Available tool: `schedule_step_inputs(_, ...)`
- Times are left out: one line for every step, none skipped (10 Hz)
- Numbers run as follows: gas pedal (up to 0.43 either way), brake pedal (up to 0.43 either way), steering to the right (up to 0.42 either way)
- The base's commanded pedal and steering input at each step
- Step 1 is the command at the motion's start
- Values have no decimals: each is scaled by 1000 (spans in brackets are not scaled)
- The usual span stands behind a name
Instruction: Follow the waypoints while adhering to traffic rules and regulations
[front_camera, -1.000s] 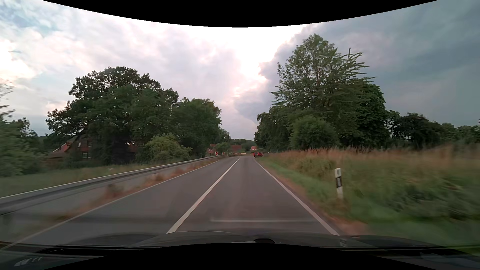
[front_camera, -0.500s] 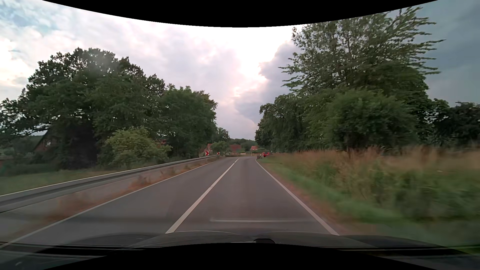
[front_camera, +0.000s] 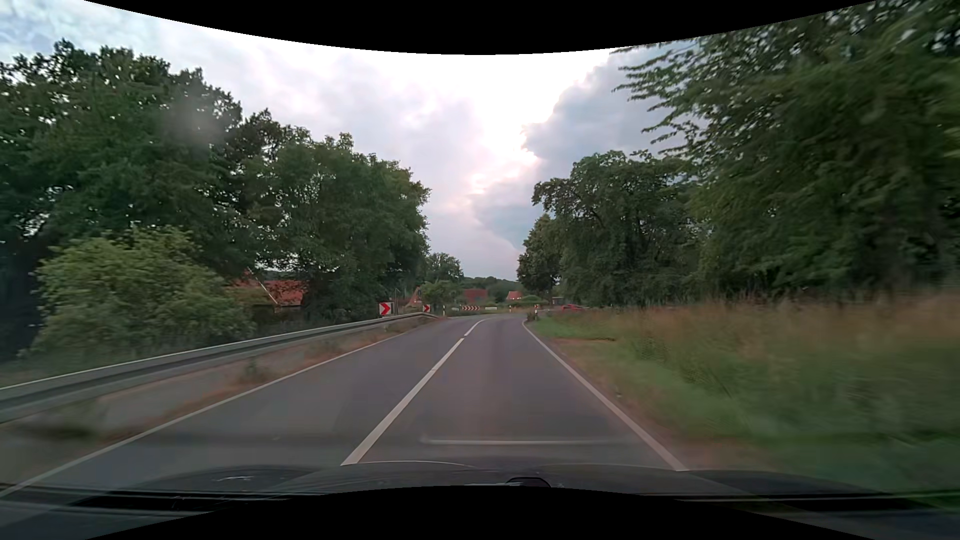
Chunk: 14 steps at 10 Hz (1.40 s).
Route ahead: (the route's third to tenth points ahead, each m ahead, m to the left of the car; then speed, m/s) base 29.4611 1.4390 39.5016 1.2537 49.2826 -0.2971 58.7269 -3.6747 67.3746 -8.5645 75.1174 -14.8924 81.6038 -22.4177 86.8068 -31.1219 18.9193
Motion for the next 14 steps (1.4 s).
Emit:
schedule_step_inputs(138, 0, -9)
schedule_step_inputs(138, 0, -6)
schedule_step_inputs(130, 0, 1)
schedule_step_inputs(130, 0, 4)
schedule_step_inputs(130, 0, 7)
schedule_step_inputs(130, 0, 7)
schedule_step_inputs(130, 0, 6)
schedule_step_inputs(130, 0, 5)
schedule_step_inputs(130, 0, 6)
schedule_step_inputs(130, 0, 11)
schedule_step_inputs(130, 0, 15)
schedule_step_inputs(130, 0, 23)
schedule_step_inputs(138, 0, 28)
schedule_step_inputs(150, 0, 31)
